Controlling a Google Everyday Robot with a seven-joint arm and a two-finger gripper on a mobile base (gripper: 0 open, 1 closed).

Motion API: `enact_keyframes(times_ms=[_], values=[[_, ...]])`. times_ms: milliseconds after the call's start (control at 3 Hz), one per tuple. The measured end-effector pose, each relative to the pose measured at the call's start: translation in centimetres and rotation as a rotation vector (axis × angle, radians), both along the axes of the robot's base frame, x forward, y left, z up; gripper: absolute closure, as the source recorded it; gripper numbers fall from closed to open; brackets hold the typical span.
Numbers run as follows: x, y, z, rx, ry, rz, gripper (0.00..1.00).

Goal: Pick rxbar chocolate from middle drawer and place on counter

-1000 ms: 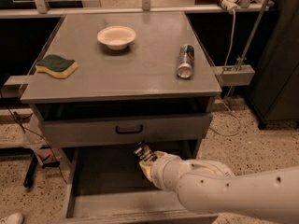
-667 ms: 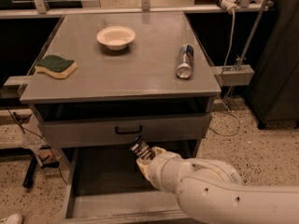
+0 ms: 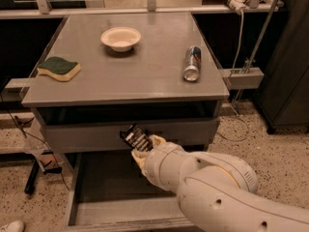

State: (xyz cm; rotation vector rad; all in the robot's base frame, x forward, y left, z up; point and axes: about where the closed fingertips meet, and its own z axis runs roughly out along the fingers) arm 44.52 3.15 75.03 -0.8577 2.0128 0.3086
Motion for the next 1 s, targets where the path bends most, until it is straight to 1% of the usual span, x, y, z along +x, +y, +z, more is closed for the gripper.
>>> enact_keyframes(times_ms=[333,667,1000], values=[[1.3,1.9,4.1,-0.002,-0.078,0.041,1.0],[3.7,2.6,7.0,-0.017,-0.131,0.068,1.0],[6.7,3.4,9.6,-0.015,-0.16,0.085,1.0]])
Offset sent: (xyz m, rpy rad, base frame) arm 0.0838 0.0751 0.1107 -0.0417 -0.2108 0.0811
